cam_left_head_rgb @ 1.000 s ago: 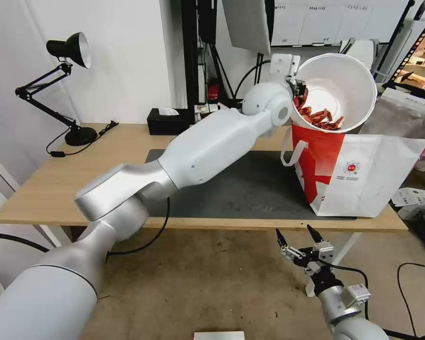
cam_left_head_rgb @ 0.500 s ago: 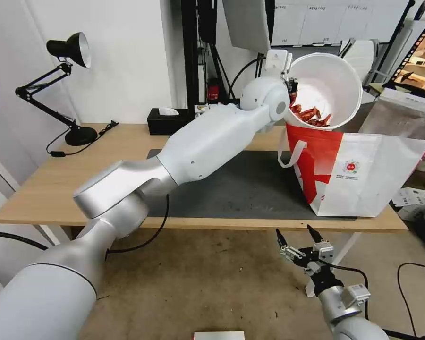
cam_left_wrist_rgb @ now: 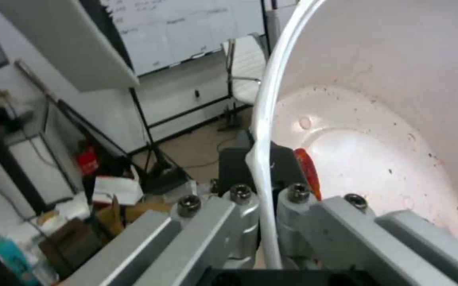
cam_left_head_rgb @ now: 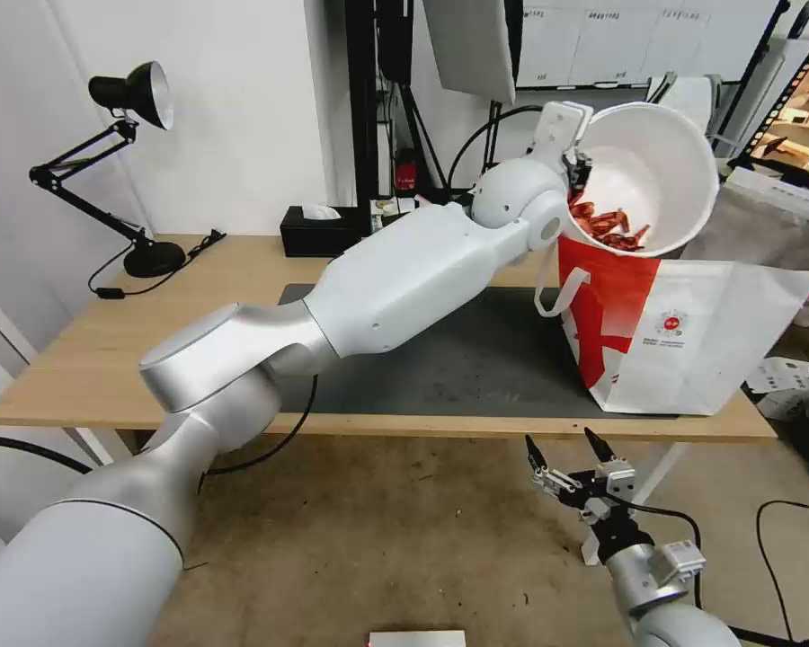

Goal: Pick up the trash from the table and place it into the takeout bag.

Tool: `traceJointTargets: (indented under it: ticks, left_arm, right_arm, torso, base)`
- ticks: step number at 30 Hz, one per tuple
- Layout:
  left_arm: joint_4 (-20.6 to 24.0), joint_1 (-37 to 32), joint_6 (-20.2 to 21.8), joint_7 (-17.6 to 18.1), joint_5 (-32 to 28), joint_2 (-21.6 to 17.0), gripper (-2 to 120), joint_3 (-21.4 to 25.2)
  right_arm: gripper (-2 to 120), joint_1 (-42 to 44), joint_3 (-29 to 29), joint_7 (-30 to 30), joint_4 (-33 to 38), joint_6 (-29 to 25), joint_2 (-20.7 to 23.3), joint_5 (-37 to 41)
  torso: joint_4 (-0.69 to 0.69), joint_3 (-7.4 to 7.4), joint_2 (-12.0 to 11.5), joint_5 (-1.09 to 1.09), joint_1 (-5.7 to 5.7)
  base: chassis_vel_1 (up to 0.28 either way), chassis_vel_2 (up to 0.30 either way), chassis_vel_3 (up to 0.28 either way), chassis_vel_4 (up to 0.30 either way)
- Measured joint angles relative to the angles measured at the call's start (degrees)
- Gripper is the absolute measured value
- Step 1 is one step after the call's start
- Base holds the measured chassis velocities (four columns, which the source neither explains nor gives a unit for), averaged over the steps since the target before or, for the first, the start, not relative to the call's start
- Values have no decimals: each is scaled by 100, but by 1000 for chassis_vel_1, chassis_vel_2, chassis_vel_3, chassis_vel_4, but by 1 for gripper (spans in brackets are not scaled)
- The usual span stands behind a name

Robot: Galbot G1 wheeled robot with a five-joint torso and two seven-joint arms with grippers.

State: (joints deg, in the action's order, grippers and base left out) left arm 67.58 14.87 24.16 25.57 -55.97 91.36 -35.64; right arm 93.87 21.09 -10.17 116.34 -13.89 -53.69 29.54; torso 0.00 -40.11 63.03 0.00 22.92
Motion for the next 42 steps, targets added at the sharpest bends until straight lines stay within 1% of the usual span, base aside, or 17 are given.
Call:
traceJointTargets:
  ticks: [1,2,5,9,17,20,29,31,32,33,35,37,38,39,40,41,42]
  left_arm:
    - [16,0,-11,-80,98,1,0,-69]
    - [16,0,-11,-80,98,1,0,-69]
    - [13,0,-80,-244,414,0,0,-212]
    - [23,-14,-162,-339,488,0,0,-281]
    - [129,-47,-193,-421,410,-1,0,-291]
    - [181,-67,-196,-443,257,-2,0,-296]
    - [209,-107,-211,-545,95,-2,1,-390]
    - [220,-133,-214,-549,90,-2,12,-442]
    - [220,-133,-214,-549,90,-2,12,-442]
    - [227,-144,-217,-549,87,-2,15,-459]
    - [261,-167,-218,-540,15,-2,27,-490]
    - [272,-176,-218,-529,-14,-2,30,-495]
    - [280,-185,-218,-520,-44,-3,33,-499]
    - [292,-202,-217,-494,-98,-4,42,-501]
    - [292,-202,-217,-494,-98,-4,42,-501]
    - [296,-215,-216,-464,-115,-4,45,-501]
    - [300,-231,-215,-438,-122,-5,52,-500]
  right_arm:
    - [100,0,0,0,0,0,0,0]
    - [100,0,0,0,0,0,0,0]
    - [100,0,0,0,0,0,0,0]
    - [100,0,0,0,0,0,0,0]
    - [100,0,0,0,0,0,0,0]
    - [100,0,0,0,0,0,0,0]
    - [100,0,0,0,0,0,0,0]
    - [100,0,0,0,0,0,0,0]
    - [100,0,0,0,0,0,0,0]
    - [100,0,0,0,0,0,0,0]
    - [100,0,0,0,0,0,0,0]
    - [100,0,0,0,0,0,0,0]
    - [100,0,0,0,0,0,0,0]
    - [100,0,0,0,0,0,0,0]
    - [100,0,0,0,0,0,0,0]
    - [100,0,0,0,0,0,0,0]
    - [100,0,0,0,0,0,0,0]
  torso:
    - [0,0,0,0,0]
    - [0,0,0,0,0]
    - [0,0,0,0,0]
    - [0,0,0,0,0]
    - [0,0,0,0,0]
    - [0,0,0,0,0]
    - [0,0,0,0,0]
    - [0,0,0,0,0]
    - [0,0,0,0,0]
    - [0,0,0,0,0]
    - [0,0,0,0,0]
    - [0,0,0,0,0]
    - [0,0,0,0,0]
    - [0,0,0,0,0]
    - [0,0,0,0,0]
    - [0,0,0,0,0]
    - [0,0,-1,0,0]
  base:
    - [0,0,0,0]
    - [0,0,0,0]
    - [0,0,0,0]
    - [0,0,0,0]
    - [0,0,0,0]
    - [0,0,0,0]
    - [0,0,0,0]
    - [0,0,0,0]
    - [0,0,0,0]
    - [0,0,0,0]
    - [0,0,0,0]
    - [0,0,0,0]
    - [0,0,0,0]
    - [0,0,0,0]
    - [0,0,0,0]
    - [0,0,0,0]
    - [0,0,0,0]
